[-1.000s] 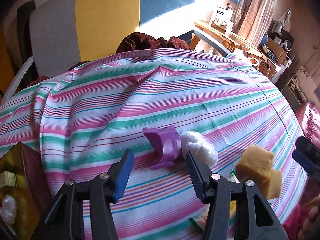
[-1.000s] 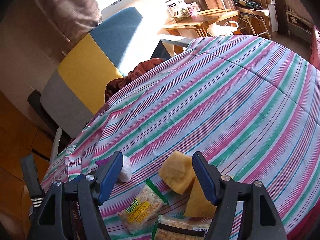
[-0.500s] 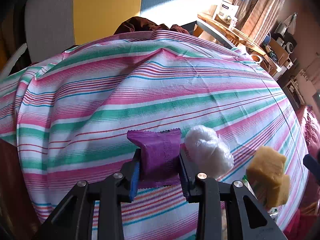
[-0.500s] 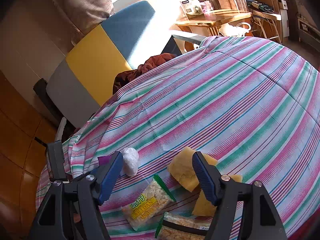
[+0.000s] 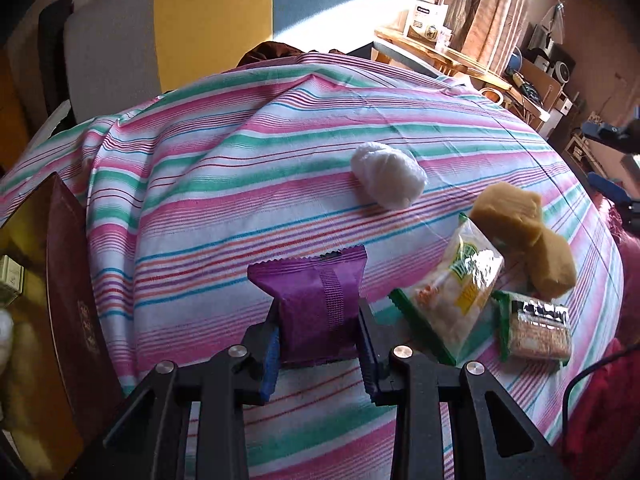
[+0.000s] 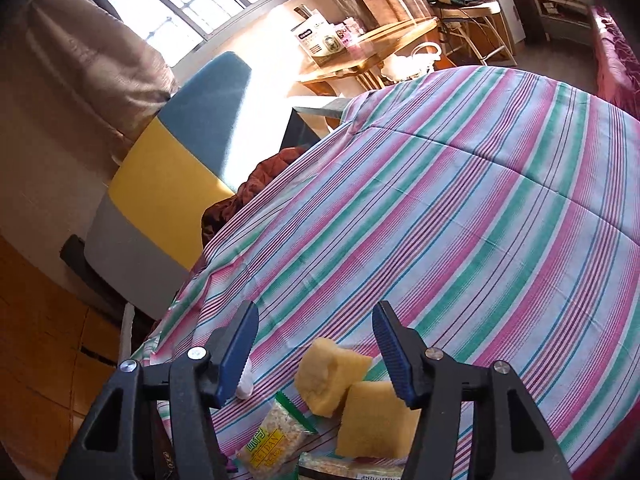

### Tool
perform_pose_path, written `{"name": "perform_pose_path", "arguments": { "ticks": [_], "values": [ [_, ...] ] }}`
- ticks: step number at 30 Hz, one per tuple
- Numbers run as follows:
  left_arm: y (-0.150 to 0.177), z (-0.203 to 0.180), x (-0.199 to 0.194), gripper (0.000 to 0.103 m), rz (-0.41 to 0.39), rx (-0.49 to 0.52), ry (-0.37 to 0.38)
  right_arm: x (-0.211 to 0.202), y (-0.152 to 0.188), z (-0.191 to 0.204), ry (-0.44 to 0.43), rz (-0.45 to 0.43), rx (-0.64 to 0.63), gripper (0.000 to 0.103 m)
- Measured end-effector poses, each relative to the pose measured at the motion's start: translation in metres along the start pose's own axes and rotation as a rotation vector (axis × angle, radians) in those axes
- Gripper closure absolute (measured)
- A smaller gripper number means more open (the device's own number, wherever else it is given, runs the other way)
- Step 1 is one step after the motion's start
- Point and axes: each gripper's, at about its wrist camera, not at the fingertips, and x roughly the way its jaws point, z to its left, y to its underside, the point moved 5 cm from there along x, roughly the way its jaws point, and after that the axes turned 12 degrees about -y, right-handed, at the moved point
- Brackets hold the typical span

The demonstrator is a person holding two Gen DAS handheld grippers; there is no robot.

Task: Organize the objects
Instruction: 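Lift the purple packet with the left tool while the right tool grasps a yellow sponge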

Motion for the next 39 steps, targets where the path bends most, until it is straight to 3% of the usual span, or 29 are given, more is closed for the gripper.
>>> {"name": "perform_pose_path", "arguments": {
  "ticks": [6,10,12,15,22,29,36,39],
  "values": [
    [0.003,0.001,0.005,0.07,-0.006,-0.007,0.01,0.012,0.003,-0.006,0.029,0.051,-0.009,0.043],
    [0.003,0.0,0.006,0.07,-0.012,-0.002,0.004,0.029,0.013,0.001,0.026,0.137,-0.064,0.043],
    [0.003,-0.001,0.006,0.07,-0.01,-0.001,0.0,0.042,0.022,0.01,0.04,0.195,-0.135,0.041],
    [0.003,-0.001,0.007,0.07,-0.007,-0.001,-0.002,0.059,0.035,0.023,0.128,0.249,-0.296,0.027],
    [0.004,0.0,0.007,0.07,-0.006,-0.01,0.014,0.086,0.064,0.032,0.254,0.364,-0.58,0.02],
    [0.005,0.0,0.007,0.07,-0.008,-0.018,0.025,0.103,0.073,0.015,0.29,0.448,-0.593,0.02],
    [0.004,0.0,0.007,0.07,-0.013,-0.021,0.025,0.109,0.077,0.013,0.336,0.455,-0.618,0.02],
    [0.004,0.0,0.007,0.07,-0.014,-0.02,0.025,0.109,0.076,0.014,0.33,0.442,-0.629,0.033]
  ]
}}
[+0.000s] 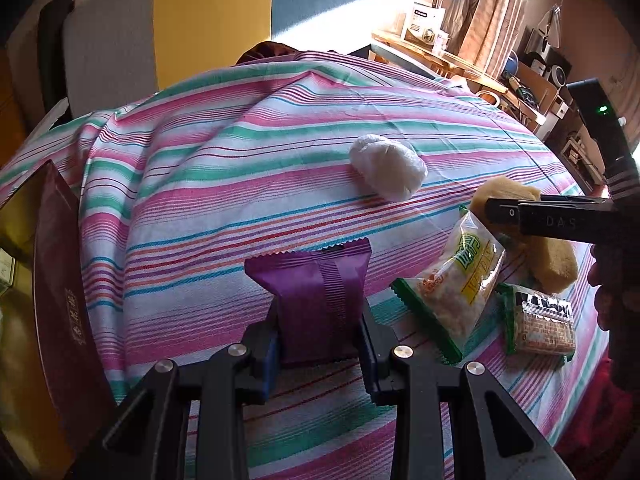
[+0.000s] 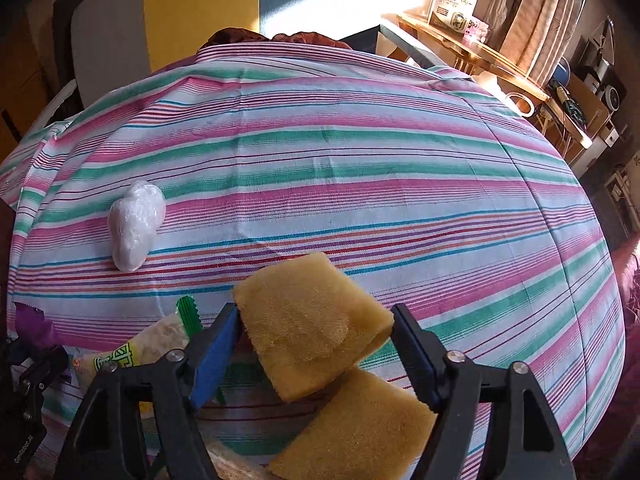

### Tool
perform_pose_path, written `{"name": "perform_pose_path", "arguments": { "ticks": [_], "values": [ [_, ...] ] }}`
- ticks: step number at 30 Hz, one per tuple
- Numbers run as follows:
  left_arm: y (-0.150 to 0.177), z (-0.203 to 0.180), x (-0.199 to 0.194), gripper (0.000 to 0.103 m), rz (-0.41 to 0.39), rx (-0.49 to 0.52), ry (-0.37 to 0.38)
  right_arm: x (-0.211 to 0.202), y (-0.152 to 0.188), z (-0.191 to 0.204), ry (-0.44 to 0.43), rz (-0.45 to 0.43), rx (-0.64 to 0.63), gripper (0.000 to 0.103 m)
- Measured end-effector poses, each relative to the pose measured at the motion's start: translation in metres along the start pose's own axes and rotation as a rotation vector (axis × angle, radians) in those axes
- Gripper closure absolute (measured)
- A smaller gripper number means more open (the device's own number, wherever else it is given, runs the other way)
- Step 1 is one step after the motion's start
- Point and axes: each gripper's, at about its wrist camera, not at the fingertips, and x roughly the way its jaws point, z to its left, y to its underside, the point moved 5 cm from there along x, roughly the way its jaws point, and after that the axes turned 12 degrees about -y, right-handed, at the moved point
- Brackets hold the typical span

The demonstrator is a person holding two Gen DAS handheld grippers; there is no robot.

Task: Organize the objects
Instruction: 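Lift the purple packet with the left tool while the right tool grasps a yellow sponge, then carry the purple packet into the tray and open the left tool while the right tool holds the sponge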

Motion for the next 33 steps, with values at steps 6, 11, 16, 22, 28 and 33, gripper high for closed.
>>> {"name": "perform_pose_path", "arguments": {
  "ticks": [6,11,16,22,28,33],
  "values": [
    [0.0,0.0,0.0,0.07,-0.008,0.005,-0.007,0.003,0.0,0.002,-0.012,0.009,0.009,0.039],
    [0.001,-0.001,-0.001,0.07,-0.018,0.011,-0.017,0.004,0.0,-0.002,-0.038,0.011,0.055,0.039],
    [0.001,-0.003,0.0,0.069,-0.019,0.022,-0.024,0.005,0.001,-0.001,-0.037,0.013,0.065,0.04],
    [0.001,-0.004,-0.003,0.07,-0.021,0.042,-0.04,0.007,0.001,0.0,-0.031,0.013,0.056,0.042],
    [0.002,-0.001,-0.007,0.07,-0.022,0.054,-0.065,0.009,0.002,0.001,-0.025,0.011,0.054,0.042],
    [0.004,0.003,-0.013,0.07,-0.028,0.055,-0.075,0.011,0.004,0.002,-0.016,0.015,0.042,0.042]
  ]
}}
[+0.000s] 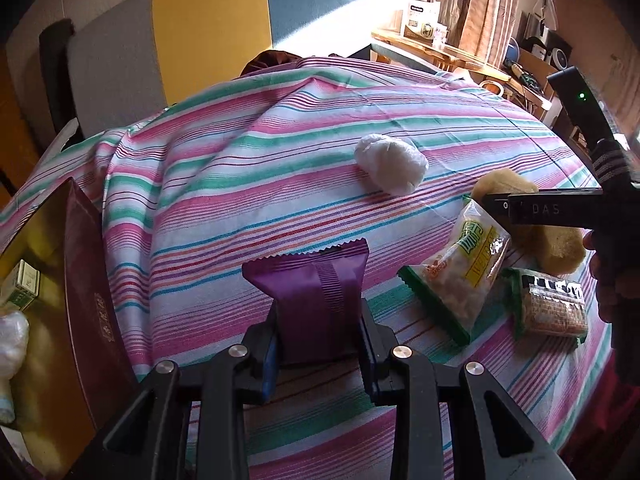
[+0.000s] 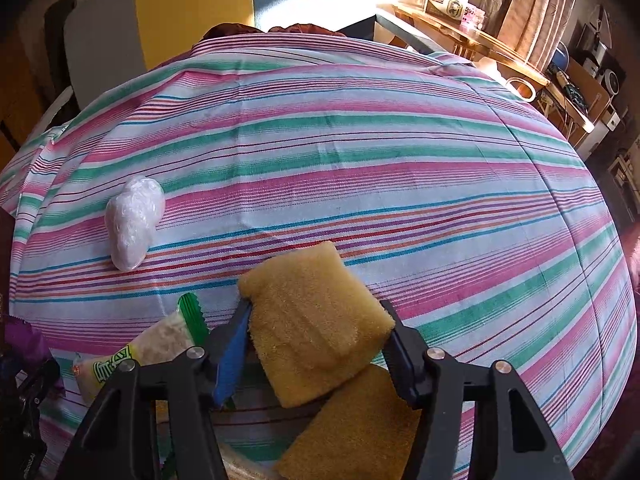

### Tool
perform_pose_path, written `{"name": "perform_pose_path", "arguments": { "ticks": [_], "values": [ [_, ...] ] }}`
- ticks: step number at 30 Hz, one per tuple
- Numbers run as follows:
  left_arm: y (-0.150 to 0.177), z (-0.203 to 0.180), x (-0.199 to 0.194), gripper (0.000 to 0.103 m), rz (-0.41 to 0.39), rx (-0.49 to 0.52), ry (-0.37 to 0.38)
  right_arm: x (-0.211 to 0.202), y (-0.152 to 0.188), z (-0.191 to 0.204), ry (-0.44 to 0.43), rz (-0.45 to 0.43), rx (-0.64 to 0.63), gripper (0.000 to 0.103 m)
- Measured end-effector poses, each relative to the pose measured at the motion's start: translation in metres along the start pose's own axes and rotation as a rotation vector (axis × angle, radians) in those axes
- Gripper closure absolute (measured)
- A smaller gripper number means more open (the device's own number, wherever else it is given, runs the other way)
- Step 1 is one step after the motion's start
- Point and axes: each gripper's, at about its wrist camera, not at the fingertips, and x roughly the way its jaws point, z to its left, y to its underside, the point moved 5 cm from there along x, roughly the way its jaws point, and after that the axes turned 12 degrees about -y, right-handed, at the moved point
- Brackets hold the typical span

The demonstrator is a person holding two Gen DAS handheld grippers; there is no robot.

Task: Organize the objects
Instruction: 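Carry the purple packet into the tray and open the left tool while the right tool holds the sponge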

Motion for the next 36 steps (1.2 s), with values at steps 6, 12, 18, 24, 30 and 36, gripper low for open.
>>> {"name": "perform_pose_path", "arguments": {
  "ticks": [6,12,18,24,30,36],
  "values": [
    [-0.002,0.006,-0.021,0.07,-0.044,-0.012,-0.004,0.002,0.001,0.0,0.014,0.003,-0.014,0.042],
    [-0.004,0.013,-0.054,0.07,-0.102,-0.027,-0.017,0.002,0.0,0.0,0.022,-0.004,-0.017,0.042],
    [-0.003,0.027,-0.084,0.07,-0.158,-0.042,-0.046,0.005,-0.001,0.0,0.023,-0.012,-0.011,0.041],
    [0.004,0.042,-0.106,0.07,-0.188,-0.053,-0.068,0.006,-0.001,0.002,0.034,-0.022,-0.015,0.041],
    [0.017,0.071,-0.115,0.07,-0.179,-0.106,-0.086,0.005,-0.001,0.005,0.066,-0.048,-0.024,0.042],
    [0.04,0.122,-0.114,0.07,-0.143,-0.19,-0.134,0.006,-0.002,0.005,0.081,-0.055,-0.035,0.042]
  ]
}}
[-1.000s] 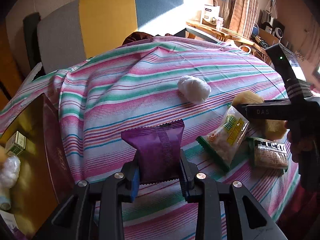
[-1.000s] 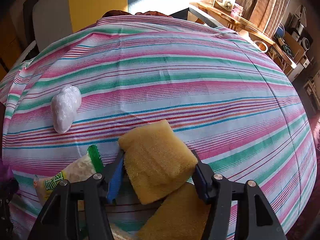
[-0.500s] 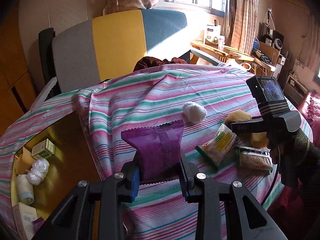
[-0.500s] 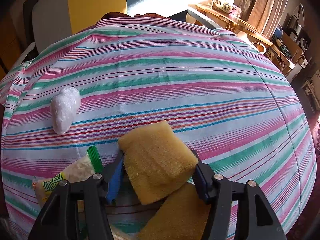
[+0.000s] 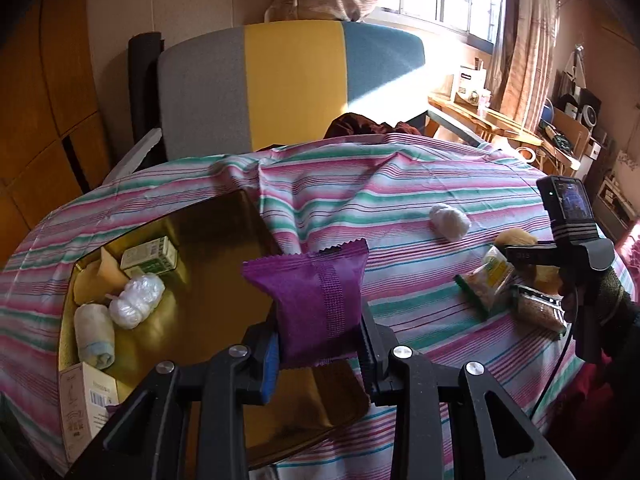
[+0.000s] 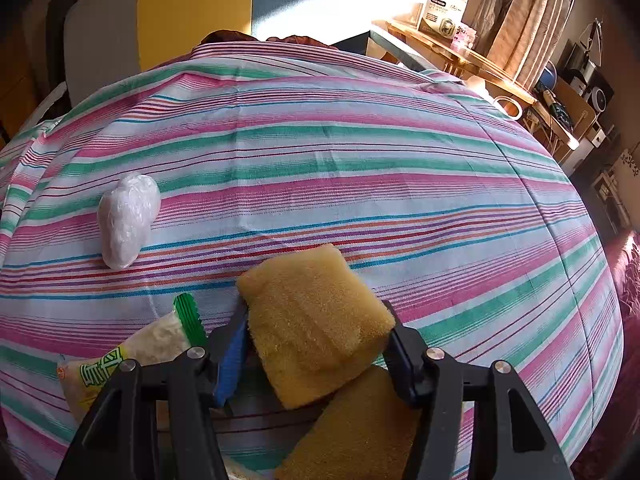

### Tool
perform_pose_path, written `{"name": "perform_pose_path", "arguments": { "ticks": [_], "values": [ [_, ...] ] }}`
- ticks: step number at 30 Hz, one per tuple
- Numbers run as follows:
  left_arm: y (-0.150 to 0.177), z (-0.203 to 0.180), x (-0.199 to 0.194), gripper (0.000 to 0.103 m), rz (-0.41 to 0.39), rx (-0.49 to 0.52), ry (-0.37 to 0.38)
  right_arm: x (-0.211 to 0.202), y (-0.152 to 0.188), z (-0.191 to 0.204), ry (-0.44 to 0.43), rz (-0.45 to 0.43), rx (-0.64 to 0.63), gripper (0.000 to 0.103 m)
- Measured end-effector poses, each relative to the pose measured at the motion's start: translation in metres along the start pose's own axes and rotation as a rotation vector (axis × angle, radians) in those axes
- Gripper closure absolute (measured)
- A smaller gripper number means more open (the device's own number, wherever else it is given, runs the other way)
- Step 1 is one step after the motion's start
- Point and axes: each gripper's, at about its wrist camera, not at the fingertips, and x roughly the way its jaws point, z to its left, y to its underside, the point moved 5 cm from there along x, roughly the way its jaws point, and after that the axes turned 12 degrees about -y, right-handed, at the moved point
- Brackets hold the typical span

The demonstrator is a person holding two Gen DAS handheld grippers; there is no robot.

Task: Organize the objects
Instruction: 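Carry the purple packet into the tray and open the left tool while the right tool holds the sponge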

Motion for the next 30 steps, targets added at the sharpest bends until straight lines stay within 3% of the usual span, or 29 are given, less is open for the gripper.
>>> {"name": "perform_pose_path", "arguments": {
  "ticks": [7,11,14,19,26,30],
  "values": [
    [0.015,0.125,0.015,0.07,0.077,-0.284,-0.058,-0.002,0.002,0.003,0.01,0.0,0.002,0.042],
    [0.031,0.174,0.021,0.07,0.114,-0.39,-0.074,-0.003,0.002,0.004,0.017,0.004,-0.004,0.042],
    [0.037,0.182,0.023,0.07,0.118,-0.393,-0.077,-0.003,0.002,0.004,0.018,0.007,-0.006,0.042],
    [0.038,0.16,0.044,0.07,0.172,-0.32,-0.062,-0.003,0.003,0.005,0.026,0.009,-0.012,0.042],
    [0.054,0.151,0.085,0.069,0.29,-0.245,-0.152,-0.003,0.002,0.006,0.03,0.012,-0.017,0.042],
    [0.053,0.152,0.087,0.064,0.271,-0.21,-0.189,-0.003,0.002,0.006,0.03,0.012,-0.017,0.042]
  ]
}}
